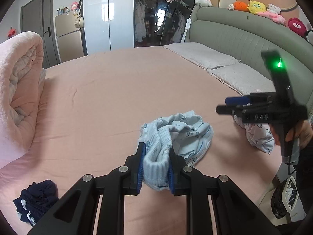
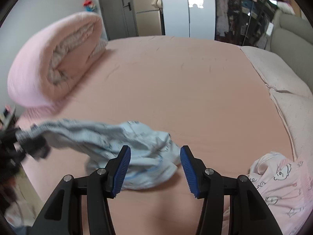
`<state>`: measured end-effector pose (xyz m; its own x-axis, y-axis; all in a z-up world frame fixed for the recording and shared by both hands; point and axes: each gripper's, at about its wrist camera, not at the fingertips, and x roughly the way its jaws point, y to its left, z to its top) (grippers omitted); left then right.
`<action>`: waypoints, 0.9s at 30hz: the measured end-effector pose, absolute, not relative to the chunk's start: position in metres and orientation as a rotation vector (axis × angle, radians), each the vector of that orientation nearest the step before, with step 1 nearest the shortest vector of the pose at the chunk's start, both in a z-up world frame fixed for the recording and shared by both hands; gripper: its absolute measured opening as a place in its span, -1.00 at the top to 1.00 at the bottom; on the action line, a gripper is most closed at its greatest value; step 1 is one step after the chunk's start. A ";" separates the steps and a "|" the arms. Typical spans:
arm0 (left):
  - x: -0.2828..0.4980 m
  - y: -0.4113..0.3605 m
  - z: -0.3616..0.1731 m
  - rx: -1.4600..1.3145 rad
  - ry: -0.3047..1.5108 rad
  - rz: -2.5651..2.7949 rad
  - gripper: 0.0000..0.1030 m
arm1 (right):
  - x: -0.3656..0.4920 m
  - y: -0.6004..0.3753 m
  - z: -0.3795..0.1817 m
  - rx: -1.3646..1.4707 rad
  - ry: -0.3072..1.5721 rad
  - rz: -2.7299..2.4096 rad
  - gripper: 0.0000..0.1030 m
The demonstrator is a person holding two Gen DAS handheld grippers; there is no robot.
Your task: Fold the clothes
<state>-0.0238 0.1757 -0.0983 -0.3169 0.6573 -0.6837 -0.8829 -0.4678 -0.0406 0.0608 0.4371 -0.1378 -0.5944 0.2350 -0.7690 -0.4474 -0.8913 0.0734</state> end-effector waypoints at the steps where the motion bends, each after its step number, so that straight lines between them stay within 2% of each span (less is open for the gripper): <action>1: -0.024 0.175 -0.098 -0.793 0.423 1.928 0.66 | 0.059 0.439 -0.142 -1.154 0.341 2.470 -0.02; 11: -0.025 0.173 -0.100 -0.831 0.399 1.899 0.66 | 0.024 0.426 -0.174 -1.231 -0.261 2.468 -0.02; 27: -0.028 0.171 -0.098 -0.866 0.385 1.879 0.66 | 0.005 0.411 -0.208 -1.369 -0.621 2.437 -0.02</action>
